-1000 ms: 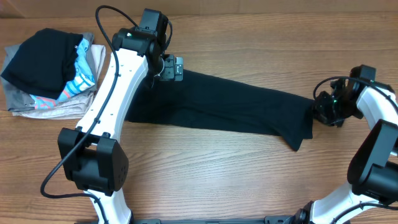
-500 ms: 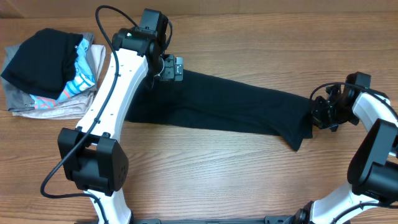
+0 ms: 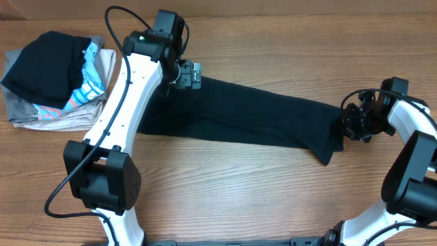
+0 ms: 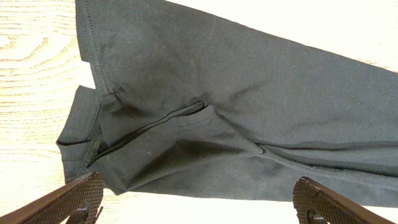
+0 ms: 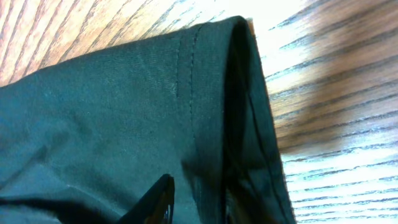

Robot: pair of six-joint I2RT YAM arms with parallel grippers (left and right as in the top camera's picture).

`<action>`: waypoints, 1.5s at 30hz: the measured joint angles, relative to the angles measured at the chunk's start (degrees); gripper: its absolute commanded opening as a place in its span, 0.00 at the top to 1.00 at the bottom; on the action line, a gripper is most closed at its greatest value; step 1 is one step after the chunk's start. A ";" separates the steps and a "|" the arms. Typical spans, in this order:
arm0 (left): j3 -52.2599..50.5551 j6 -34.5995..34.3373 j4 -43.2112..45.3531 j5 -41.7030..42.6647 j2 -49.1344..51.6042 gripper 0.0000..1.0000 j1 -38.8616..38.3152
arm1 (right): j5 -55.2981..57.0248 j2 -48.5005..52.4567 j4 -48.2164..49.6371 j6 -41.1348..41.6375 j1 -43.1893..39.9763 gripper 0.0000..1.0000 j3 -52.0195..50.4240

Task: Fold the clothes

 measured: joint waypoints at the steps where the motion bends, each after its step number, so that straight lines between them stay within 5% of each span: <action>1: 0.00 0.00 0.00 0.00 0.00 0.00 0.00 | 0.02 0.00 0.00 0.00 0.13 0.69 0.00; 11: 0.00 0.00 0.00 0.00 0.00 0.00 0.00 | -0.04 0.00 -0.20 0.02 1.70 0.60 0.61; 30: 0.00 0.00 0.00 0.00 0.00 0.00 0.00 | 8.46 0.00 -11.91 4.76 1.70 0.57 4.98; 45: 0.00 0.00 0.00 0.02 0.00 0.00 0.00 | 7.43 0.00 -7.41 5.79 1.70 0.58 0.90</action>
